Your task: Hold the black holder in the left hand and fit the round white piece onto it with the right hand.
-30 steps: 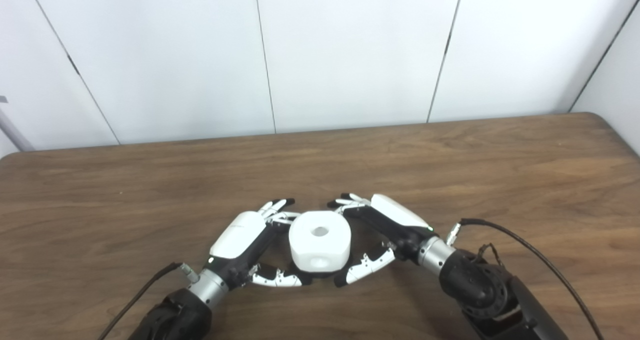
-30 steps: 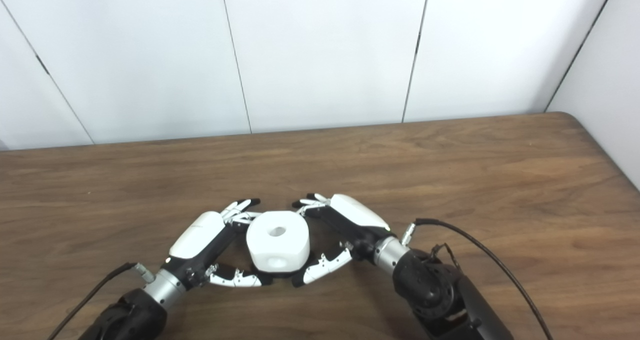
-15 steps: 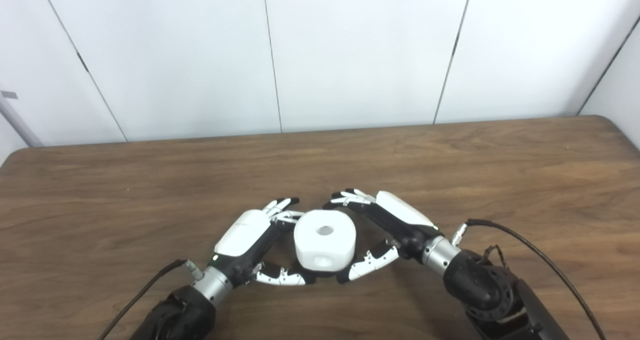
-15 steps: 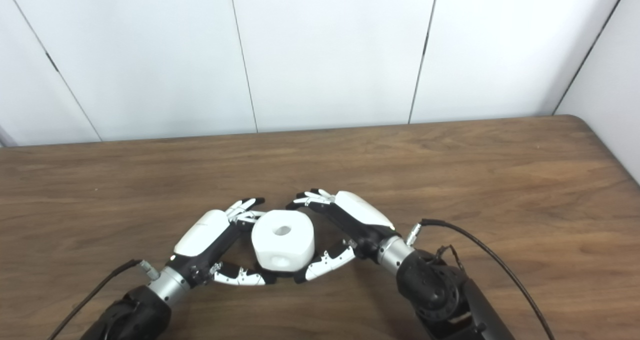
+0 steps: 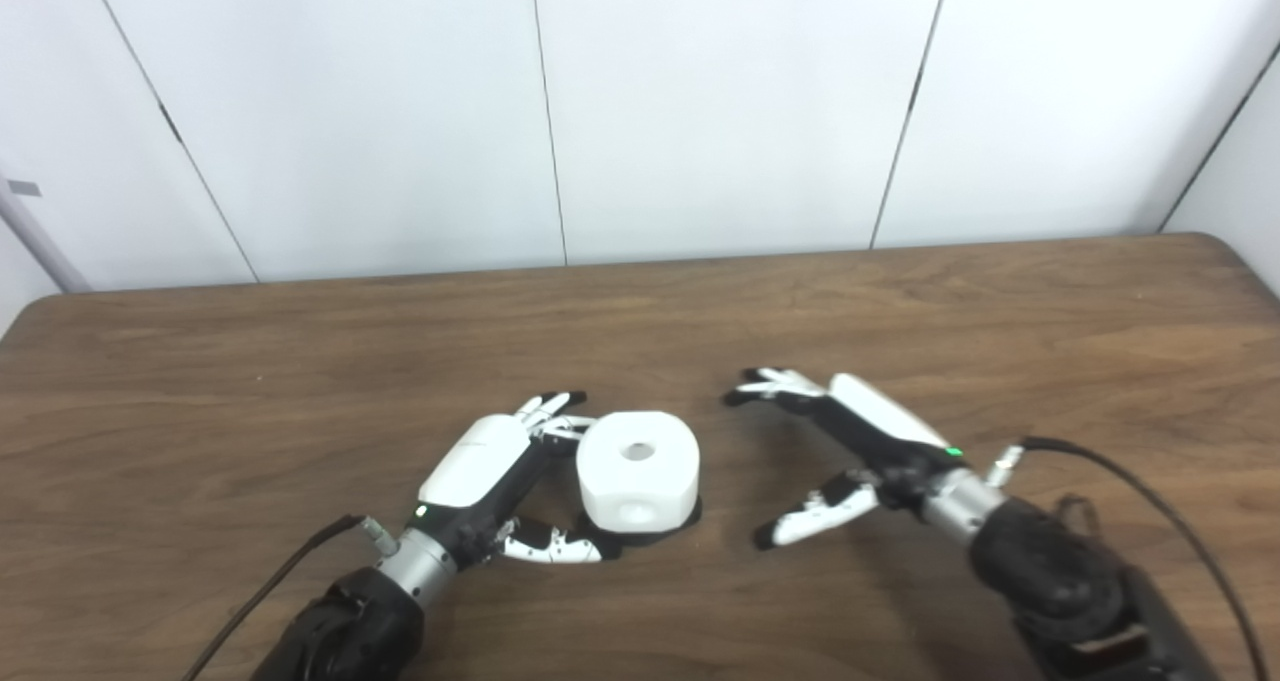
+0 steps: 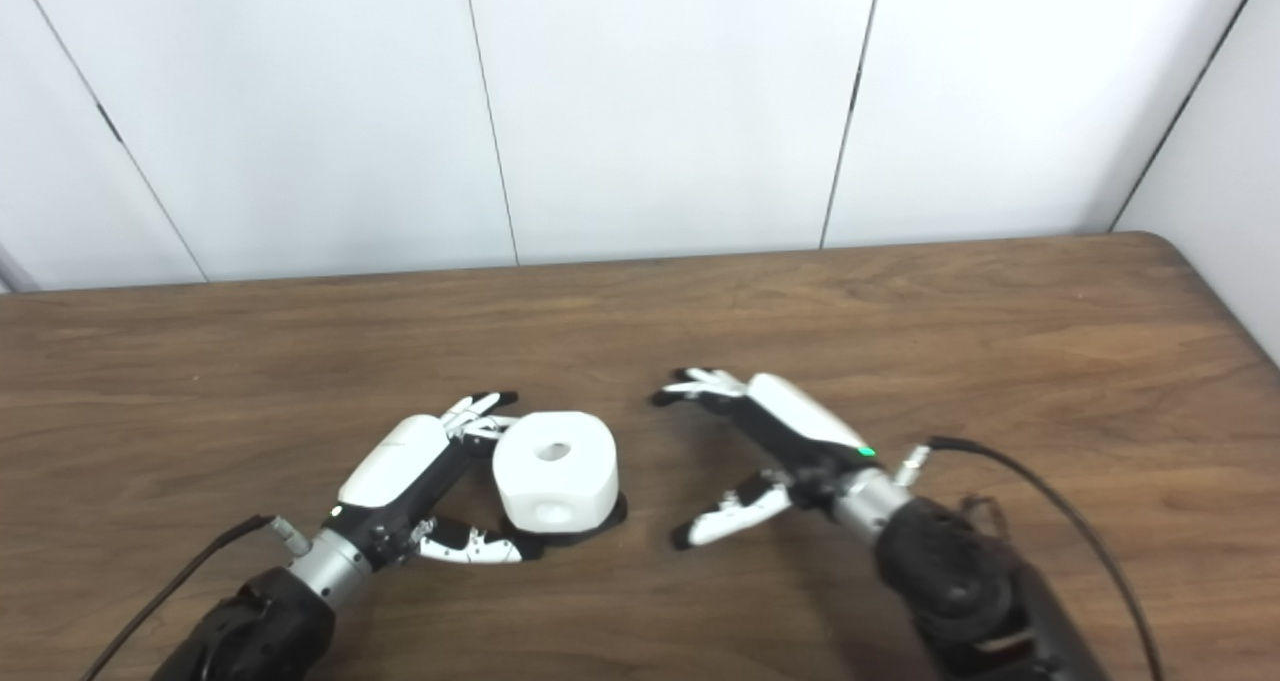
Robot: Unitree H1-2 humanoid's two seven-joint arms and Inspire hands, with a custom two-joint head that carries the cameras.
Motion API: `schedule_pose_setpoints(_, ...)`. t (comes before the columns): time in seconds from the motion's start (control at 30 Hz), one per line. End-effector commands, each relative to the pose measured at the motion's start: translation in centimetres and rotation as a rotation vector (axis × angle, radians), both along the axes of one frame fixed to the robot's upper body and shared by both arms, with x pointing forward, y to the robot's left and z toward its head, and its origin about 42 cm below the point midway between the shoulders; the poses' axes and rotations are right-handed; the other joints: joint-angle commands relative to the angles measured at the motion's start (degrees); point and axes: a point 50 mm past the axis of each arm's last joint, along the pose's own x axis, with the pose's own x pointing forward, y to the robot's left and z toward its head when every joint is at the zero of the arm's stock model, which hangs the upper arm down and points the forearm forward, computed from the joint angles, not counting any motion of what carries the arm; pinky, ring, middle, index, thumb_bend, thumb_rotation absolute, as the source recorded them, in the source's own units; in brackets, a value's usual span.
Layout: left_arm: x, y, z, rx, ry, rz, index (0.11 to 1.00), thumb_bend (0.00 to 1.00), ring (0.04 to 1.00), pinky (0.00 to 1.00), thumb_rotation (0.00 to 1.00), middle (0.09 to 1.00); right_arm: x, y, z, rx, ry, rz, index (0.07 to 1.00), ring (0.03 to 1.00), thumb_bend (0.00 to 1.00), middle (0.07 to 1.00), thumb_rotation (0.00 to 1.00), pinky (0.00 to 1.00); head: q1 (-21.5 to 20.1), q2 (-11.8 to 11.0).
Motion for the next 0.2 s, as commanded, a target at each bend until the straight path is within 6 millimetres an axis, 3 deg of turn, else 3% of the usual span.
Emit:
schedule_pose_setpoints(0.0,0.98,0.6,1.29,0.009,-0.047,0.008,0.483,0.52,0.97,1.0,0.05,0.823,0.22,-0.62,2.19,-0.002,-0.043,0.027,0.856,1.0,0.81,0.99,0.21,0.99,-0.2,-0.07)
schedule_pose_setpoints(0.17,1.1,0.8,1.52,0.02,-0.038,0.026,0.49,0.52,0.977,1.0,0.06,0.85,0.3,-1.22,2.81,-0.012,-0.02,0.046,0.857,1.0,0.79,1.0,0.23,0.95,-0.23,-0.09)
